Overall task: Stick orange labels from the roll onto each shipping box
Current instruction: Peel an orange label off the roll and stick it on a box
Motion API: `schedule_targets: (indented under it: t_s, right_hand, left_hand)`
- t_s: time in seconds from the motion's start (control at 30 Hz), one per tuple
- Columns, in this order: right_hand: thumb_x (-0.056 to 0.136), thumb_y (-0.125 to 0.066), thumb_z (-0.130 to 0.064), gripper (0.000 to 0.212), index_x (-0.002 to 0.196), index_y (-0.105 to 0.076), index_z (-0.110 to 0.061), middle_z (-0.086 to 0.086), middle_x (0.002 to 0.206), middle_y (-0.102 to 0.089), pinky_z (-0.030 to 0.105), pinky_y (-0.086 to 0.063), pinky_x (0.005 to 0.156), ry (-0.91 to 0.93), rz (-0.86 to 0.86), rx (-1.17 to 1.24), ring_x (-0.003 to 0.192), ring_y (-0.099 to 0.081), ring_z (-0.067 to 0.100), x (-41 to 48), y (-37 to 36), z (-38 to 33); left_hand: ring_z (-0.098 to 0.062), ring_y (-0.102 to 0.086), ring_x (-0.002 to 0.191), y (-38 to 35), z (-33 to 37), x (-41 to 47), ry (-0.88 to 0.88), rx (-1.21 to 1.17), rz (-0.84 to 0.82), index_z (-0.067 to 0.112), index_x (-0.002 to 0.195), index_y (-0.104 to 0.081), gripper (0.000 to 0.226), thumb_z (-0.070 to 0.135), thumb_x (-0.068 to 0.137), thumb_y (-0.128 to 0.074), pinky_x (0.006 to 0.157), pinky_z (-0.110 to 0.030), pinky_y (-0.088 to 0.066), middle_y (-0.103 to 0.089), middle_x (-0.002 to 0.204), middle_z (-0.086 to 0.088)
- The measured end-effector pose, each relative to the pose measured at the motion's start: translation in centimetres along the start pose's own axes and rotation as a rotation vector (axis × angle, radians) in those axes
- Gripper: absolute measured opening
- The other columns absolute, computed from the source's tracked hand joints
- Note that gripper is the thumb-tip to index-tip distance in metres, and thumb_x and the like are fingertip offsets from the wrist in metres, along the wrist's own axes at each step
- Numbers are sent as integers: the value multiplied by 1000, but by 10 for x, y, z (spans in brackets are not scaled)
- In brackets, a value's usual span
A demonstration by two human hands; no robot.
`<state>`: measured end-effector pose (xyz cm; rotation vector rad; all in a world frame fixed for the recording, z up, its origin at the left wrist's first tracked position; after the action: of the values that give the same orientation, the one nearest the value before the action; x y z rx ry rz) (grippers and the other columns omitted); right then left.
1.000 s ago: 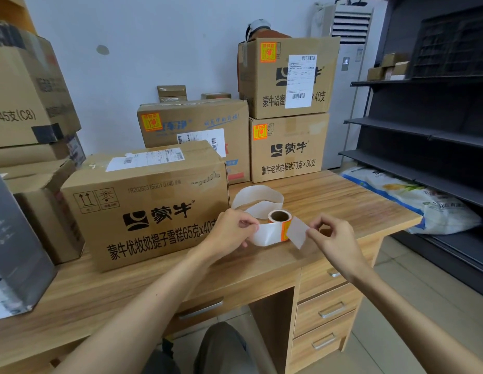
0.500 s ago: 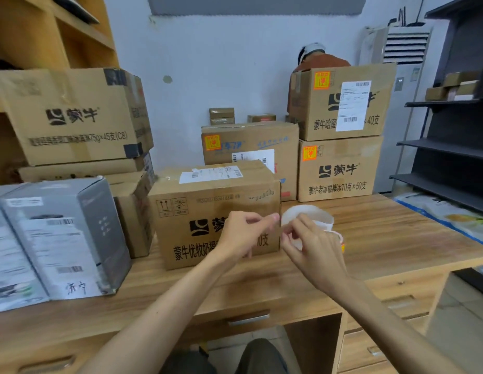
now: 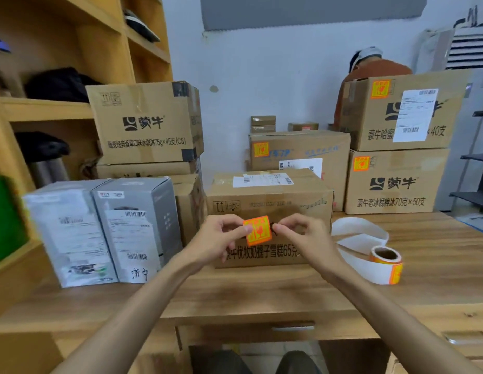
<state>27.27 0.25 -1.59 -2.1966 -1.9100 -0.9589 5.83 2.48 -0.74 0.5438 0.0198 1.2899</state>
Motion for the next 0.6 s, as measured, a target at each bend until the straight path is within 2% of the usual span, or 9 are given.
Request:
schedule_targets:
  t_s: [0.07, 0.1, 0.2, 0.27, 0.37, 0.5, 0.6]
  right_hand:
    - [87, -75, -23, 7, 80, -75, -21, -12, 72, -68, 9, -38, 51, -35, -74, 114, 56, -55, -3, 4, -13, 0]
    - [87, -76, -22, 8, 79, -75, -22, -11, 72, -68, 9, -38, 52, -33, -97, 129, 57, -55, -2, 6, -19, 0]
    - [86, -76, -18, 10, 76, -75, -20, -4, 75, -71, 15, -46, 65, -16, -150, 135, 70, -61, 2, 11, -34, -1]
    - [86, -76, -18, 9, 77, -75, -17, 2, 79, -72, 22, -50, 69, -4, -150, 139, 74, -63, 9, 14, -42, -4]
    - [86, -76, -21, 10, 77, -74, -17, 7, 81, -71, 30, -51, 73, 5, -151, 118, 76, -63, 18, 22, -52, -9]
    - [84, -78, -22, 9, 79, -72, -17, 4, 77, -70, 23, -51, 67, 8, -141, 151, 72, -61, 8, 34, -64, -14]
    - [85, -77, -20, 7, 80, -73, -18, -4, 74, -67, 19, -48, 62, 22, -135, 169, 69, -59, 6, 41, -68, -17]
  left_hand:
    - [-15, -47, 45, 11, -2, -4, -15, 38, -5, 13, 99, -75, 17, 29, 95, -70, 38, -26, -40, -52, 59, -3]
    - [-17, -48, 46, 15, -3, -6, -18, 53, -6, 13, 100, -76, 18, 29, 95, -70, 40, -27, -41, -53, 60, -3]
    - [-13, -51, 50, 26, -9, -8, -28, 82, 19, 15, 98, -77, 15, 28, 95, -69, 42, -29, -42, -57, 62, -3]
    - [-16, -52, 53, 33, -12, -8, -38, 89, 44, 20, 95, -78, 12, 30, 94, -71, 42, -28, -43, -59, 67, -11]
    - [-18, -47, 47, 44, -14, -6, -33, 87, 73, 21, 92, -78, 13, 31, 95, -71, 41, -27, -40, -55, 63, -10]
    - [-26, -44, 47, 56, -13, 0, -22, 45, 105, 23, 91, -77, 10, 31, 94, -72, 42, -28, -36, -54, 58, -5]
    - [-25, -47, 50, 63, -12, 4, -21, 68, 114, 22, 92, -77, 12, 32, 93, -72, 42, -26, -38, -57, 61, -4]
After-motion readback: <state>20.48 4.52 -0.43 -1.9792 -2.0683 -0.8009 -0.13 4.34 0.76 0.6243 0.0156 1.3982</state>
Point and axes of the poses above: each hand's wrist, its own x-axis towards the middle knuckle, its own y-axis out of the back of the hand, z = x × y, the point moved 3 cm from there along x, towards the middle knuckle
